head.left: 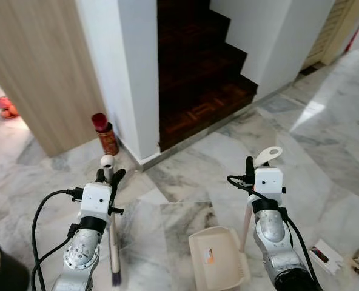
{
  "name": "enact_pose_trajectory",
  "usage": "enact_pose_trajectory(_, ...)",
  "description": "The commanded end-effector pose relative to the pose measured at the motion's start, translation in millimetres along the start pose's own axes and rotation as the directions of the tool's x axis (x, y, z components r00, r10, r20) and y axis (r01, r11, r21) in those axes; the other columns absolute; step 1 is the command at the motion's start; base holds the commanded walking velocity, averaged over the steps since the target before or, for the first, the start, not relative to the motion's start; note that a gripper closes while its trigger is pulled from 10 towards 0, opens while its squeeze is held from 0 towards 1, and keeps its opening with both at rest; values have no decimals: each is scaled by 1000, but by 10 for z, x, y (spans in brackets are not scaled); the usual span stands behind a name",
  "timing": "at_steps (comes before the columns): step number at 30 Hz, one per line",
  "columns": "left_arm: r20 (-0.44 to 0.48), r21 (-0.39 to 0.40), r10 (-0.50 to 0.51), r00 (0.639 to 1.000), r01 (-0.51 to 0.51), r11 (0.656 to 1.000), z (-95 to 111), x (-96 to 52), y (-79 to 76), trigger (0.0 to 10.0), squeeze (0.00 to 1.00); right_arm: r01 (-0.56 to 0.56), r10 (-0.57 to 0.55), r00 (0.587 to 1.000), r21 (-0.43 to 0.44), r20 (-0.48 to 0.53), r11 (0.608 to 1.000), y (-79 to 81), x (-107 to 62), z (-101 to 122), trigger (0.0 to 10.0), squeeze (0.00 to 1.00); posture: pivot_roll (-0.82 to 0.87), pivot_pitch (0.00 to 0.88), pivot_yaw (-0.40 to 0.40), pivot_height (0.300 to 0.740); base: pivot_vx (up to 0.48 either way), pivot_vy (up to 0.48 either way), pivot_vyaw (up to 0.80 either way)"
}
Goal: Sweep floor
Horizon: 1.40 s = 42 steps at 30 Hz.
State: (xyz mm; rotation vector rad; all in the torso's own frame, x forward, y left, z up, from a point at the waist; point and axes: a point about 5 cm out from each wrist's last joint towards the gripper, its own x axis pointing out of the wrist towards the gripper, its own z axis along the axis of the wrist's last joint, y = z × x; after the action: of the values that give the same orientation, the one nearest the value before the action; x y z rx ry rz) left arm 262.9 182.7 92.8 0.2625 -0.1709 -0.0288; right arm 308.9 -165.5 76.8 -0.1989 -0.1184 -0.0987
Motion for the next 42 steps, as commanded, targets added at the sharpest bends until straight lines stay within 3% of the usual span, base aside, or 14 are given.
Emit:
enact_pose_trajectory(1,25,13,8,1000,-8,1000,40,18,19,10000,0,0,0,999,-8,33,1000,-17,37,63,10000,0,73,92,-2,740,0,0,-800)
enact_pose_trajectory(18,43,16,8,999,-9,1000,70,96,23,10000,0,5,-5,999,-6,34,1000,-14,47,67,10000,0,88,52,6,740,0,0,-800)
enact_pose_trajectory(28,58,-13,56,997,-55,998,108,223,159,10000,0,-1,1,999,-8,39,1000,-5,18,62,10000,0,75,24,32,740,0,0,-800)
enact_pose_trajectory(33,57,-6,52,997,-51,999,101,283,197,10000,0,4,-3,999,-25,38,1000,-82,18,51,10000,0,75,0,46,740,0,0,-800)
enact_pose_trajectory(38,22,-36,98,995,-97,995,24,344,294,10000,0,12,-11,999,-28,35,1000,-58,54,59,10000,0,72,0,57,740,0,0,-800)
enact_pose_trajectory(42,14,-43,98,995,-98,994,4,394,321,10000,0,30,-29,999,-27,28,999,-44,83,55,10000,0,70,0,64,740,0,0,0)
